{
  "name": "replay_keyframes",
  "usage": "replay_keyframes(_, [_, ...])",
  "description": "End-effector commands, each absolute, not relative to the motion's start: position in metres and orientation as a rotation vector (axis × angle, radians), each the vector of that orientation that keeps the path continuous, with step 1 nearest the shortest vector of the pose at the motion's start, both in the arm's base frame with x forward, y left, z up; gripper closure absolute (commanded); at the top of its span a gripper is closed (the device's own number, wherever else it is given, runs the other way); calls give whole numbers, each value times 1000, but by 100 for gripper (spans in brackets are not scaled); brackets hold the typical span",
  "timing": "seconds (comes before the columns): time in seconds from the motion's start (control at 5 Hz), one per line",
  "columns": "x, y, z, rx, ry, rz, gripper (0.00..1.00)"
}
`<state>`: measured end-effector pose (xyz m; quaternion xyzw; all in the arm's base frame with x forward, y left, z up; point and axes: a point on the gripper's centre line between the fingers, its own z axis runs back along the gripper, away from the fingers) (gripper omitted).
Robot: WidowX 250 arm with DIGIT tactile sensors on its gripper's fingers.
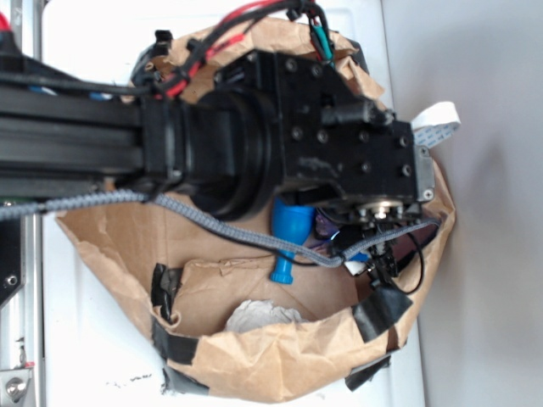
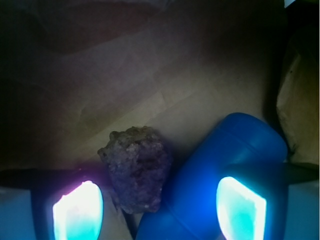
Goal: Grab the blue bottle.
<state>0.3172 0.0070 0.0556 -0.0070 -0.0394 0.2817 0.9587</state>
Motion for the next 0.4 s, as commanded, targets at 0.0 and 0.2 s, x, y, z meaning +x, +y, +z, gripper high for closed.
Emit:
replay_keyframes(0.0, [270,-26,70,-92,-167,506,0])
replay_keyframes(0.2, [219,-49,74,-116,-181,441,0])
